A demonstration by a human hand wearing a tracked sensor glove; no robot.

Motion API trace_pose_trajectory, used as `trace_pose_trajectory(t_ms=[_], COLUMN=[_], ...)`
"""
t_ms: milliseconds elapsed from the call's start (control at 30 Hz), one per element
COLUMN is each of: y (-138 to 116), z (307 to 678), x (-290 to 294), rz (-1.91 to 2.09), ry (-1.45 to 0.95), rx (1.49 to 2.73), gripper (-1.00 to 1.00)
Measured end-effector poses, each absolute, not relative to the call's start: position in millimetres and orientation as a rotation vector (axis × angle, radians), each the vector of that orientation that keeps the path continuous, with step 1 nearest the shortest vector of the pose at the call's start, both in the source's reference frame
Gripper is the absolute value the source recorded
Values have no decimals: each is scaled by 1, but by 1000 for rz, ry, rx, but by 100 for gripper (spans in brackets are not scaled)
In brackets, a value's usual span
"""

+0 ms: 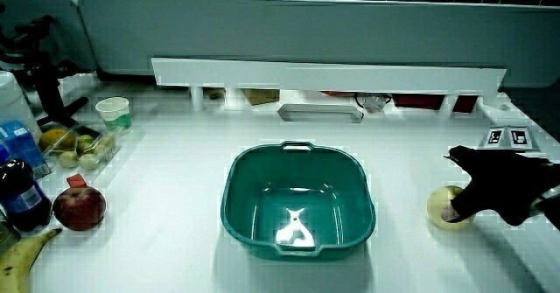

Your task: Pick pear from desk

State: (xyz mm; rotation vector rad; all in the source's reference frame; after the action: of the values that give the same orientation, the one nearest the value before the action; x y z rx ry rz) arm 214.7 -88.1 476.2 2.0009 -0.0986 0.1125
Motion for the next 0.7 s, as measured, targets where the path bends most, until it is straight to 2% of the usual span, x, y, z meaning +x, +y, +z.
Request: trace_pose_trajectory(t_ms=[267,700], y=[-85,-81], z=[507,517], x=[229,230], rz=[91,110], ry=[-28,-42], rx=[1940,1938], gripper=[0,0])
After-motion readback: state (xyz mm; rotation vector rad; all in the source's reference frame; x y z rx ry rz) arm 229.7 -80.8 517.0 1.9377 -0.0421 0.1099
